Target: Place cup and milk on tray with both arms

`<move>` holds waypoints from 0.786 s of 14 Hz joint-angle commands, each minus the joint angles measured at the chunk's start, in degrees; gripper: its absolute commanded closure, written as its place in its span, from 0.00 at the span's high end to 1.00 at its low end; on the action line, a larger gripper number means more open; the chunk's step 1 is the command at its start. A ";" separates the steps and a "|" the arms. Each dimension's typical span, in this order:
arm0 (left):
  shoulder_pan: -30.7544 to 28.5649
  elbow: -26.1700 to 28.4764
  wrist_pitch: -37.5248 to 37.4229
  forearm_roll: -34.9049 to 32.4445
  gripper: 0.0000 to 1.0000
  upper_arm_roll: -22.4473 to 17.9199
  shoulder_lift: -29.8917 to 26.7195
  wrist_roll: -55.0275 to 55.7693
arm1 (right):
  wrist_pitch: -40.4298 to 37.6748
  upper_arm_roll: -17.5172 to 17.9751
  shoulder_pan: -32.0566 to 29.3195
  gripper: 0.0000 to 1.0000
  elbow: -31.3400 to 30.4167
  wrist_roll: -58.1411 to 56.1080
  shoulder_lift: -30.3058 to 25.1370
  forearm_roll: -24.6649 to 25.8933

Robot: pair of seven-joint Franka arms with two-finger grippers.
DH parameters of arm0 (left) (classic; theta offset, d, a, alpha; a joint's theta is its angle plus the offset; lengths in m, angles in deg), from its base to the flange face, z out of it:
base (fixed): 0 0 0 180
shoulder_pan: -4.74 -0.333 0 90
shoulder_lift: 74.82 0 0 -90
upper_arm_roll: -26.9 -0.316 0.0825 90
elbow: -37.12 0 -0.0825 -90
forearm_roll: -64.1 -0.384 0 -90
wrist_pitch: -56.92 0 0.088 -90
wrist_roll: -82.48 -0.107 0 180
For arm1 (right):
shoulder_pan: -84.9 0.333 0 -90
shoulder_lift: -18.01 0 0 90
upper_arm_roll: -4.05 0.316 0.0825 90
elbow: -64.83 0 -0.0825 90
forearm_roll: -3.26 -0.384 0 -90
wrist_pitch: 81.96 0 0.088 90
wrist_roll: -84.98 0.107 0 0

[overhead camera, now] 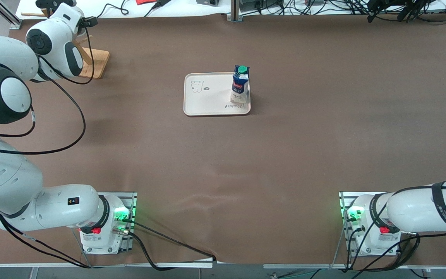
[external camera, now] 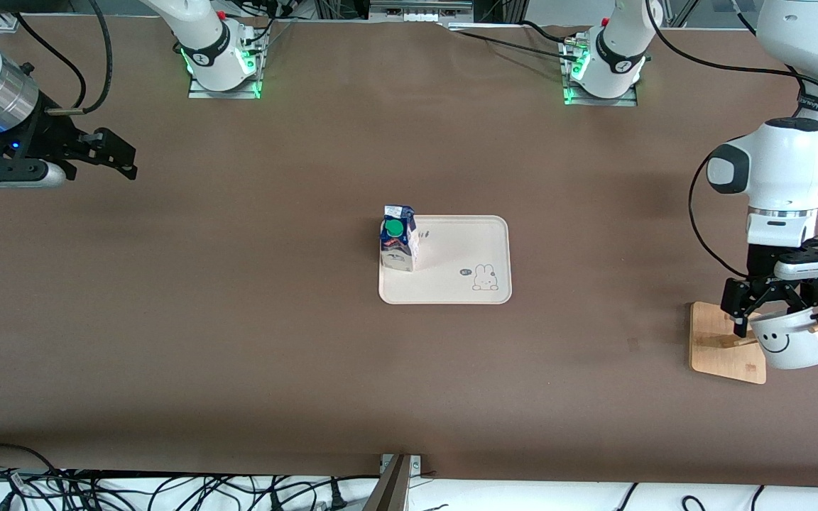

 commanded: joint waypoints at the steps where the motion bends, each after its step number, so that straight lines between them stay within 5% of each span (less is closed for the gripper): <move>1: -0.17 -1.55 0.30 -0.37 1.00 -0.15 -0.25 -0.57 | -1.84 0.84 -0.81 1.00 2.60 -0.34 0.64 1.35; 8: -0.17 -2.70 0.30 -0.98 1.00 -0.15 0.19 -1.27 | -1.59 0.93 -0.72 1.00 3.22 0.10 0.91 0.92; 11: -0.08 -2.09 0.30 -0.20 0.32 -0.15 0.10 -0.04 | -1.76 0.93 -0.72 1.00 3.22 0.10 0.91 0.83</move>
